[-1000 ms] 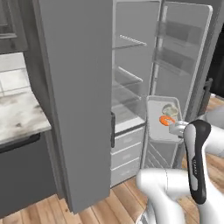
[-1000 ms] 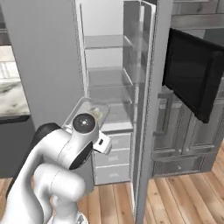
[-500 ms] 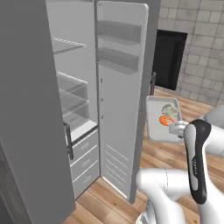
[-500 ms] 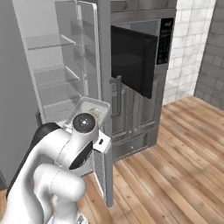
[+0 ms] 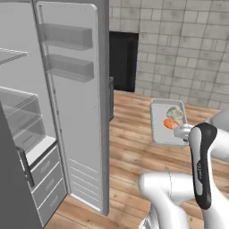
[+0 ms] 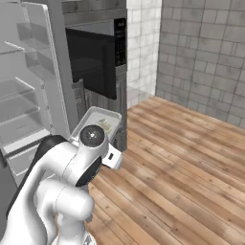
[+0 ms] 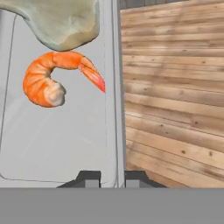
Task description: Place the tupperware containing the shrimp and garlic meal in the microwave. Close the microwave door and press the start button to reheat the meal.
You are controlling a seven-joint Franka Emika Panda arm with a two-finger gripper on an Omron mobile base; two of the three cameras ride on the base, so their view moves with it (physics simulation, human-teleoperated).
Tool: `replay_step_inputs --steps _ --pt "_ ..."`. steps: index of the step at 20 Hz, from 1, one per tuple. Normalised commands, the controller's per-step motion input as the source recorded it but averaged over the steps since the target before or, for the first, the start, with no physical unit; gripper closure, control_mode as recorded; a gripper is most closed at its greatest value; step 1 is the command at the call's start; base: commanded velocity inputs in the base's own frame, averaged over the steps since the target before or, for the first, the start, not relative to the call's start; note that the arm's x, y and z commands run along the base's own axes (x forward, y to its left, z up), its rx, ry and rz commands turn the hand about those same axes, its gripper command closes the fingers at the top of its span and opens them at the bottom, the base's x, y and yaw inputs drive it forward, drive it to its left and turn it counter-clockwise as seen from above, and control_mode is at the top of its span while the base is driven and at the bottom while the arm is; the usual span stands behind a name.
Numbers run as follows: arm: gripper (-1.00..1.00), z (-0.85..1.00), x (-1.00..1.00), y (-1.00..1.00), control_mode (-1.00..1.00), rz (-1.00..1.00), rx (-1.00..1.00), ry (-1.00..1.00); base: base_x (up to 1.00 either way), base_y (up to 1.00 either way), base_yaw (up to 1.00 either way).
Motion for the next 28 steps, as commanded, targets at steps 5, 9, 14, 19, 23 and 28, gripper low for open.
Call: replay_step_inputs --steps 5,9,14,19,23,28 --pt "1.0 0.0 0.0 0.0 1.0 0.0 0.0 0.0 0.41 -0.32 -0.24" --pt "1.0 0.0 0.0 0.0 1.0 0.0 0.0 0.0 0.82 -0.35 -0.09" --pt "1.0 0.0 0.0 0.0 1.0 0.0 0.0 0.0 0.86 -0.56 -0.01" --pt "1.0 0.0 0.0 0.0 1.0 0.0 0.0 0.0 0.71 -0.39 0.17" --pt "1.0 0.0 0.0 0.0 1.0 0.0 0.0 0.0 0.66 -0.3 0.45" --pt "1.0 0.0 0.0 0.0 1.0 0.0 0.0 0.0 0.65 -0.25 0.53"
